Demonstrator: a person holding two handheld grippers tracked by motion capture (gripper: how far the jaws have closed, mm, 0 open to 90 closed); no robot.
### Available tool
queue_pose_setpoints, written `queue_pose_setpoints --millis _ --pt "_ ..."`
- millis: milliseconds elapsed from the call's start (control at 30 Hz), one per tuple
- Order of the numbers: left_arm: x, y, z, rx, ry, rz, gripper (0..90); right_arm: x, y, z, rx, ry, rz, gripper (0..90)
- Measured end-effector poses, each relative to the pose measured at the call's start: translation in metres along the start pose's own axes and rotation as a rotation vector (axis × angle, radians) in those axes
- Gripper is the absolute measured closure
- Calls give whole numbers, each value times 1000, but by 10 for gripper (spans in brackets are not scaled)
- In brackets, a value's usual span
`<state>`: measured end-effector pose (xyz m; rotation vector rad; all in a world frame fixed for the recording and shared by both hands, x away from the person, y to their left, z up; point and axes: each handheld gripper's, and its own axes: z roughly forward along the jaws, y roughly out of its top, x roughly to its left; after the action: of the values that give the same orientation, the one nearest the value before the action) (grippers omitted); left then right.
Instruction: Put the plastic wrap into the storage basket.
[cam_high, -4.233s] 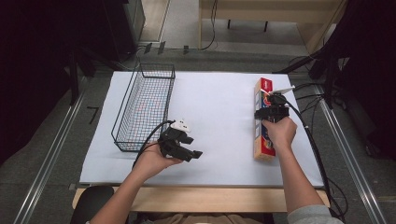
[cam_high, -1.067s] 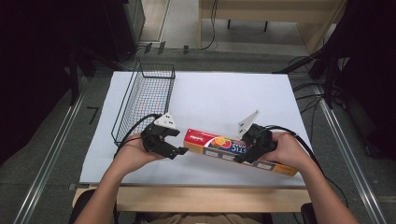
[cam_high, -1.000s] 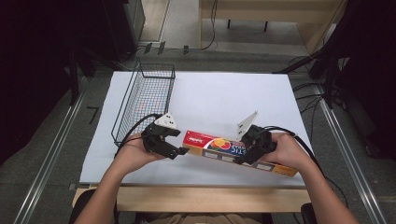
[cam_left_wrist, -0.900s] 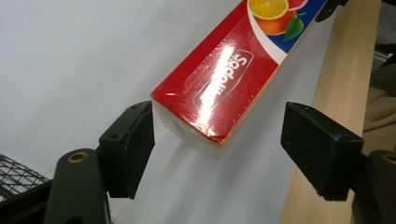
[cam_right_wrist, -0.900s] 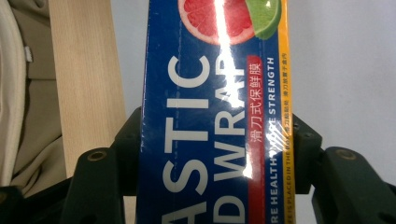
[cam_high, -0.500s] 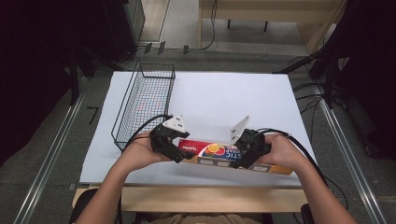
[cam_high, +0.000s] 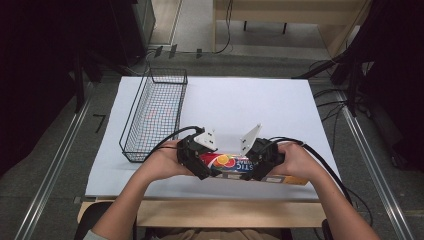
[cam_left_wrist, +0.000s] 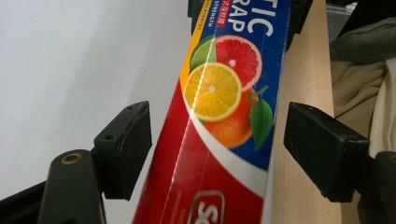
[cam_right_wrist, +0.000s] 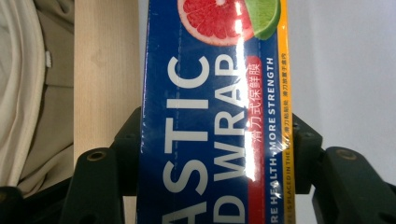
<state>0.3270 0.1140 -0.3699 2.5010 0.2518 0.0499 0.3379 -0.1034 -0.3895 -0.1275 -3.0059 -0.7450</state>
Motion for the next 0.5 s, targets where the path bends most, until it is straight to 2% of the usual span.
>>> queue_pose_setpoints --millis 200,267,367,433,500 --pt "1 4 7 12 -14 4 224 3 7 1 -15 -23 -38 408" --pt "0 4 9 15 -11 19 240 4 9 0 -13 -20 -37 408" --pt "-2 4 10 33 -26 28 304 5 10 1 -8 -25 -38 408" --pt "-2 4 12 50 -31 19 301 6 12 1 -7 -27 -42 408" --pt "-2 4 15 69 -34 26 297 6 13 2 -3 -28 -45 408"
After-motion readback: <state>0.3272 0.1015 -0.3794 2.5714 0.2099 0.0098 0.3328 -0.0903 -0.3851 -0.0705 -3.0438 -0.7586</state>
